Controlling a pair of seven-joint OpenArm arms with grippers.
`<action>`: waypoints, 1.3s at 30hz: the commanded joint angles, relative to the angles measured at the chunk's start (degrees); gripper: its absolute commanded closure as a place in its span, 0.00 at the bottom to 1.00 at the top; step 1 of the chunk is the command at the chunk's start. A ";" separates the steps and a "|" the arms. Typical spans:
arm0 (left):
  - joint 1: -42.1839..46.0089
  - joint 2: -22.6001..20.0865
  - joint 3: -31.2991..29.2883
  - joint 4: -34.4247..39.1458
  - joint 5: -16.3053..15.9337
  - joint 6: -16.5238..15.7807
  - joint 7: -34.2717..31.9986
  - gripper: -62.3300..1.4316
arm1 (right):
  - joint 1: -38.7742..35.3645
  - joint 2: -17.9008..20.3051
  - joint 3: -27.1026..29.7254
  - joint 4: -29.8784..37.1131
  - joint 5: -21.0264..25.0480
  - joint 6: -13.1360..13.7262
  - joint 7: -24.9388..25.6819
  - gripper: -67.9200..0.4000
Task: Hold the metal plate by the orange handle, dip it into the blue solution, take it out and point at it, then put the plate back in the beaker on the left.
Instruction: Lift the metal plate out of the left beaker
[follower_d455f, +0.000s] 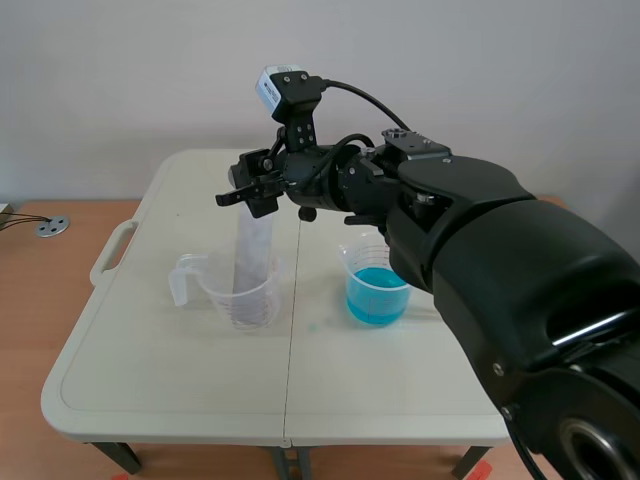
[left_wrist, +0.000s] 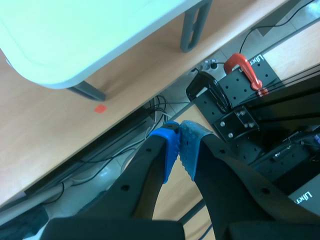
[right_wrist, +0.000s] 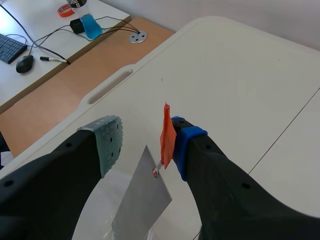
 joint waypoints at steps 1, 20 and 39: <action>-0.17 0.13 0.13 0.48 -0.50 -0.31 -0.35 0.96 | 1.97 -0.35 0.11 0.94 0.63 0.22 0.83 0.78; -0.17 0.13 0.13 0.48 -0.52 -0.31 -0.39 0.96 | 1.90 -0.33 0.11 1.05 1.31 10.97 3.06 0.98; -0.28 0.13 0.13 0.48 -0.52 -0.31 -0.42 0.96 | -5.60 3.58 0.11 16.24 1.49 15.28 4.42 0.98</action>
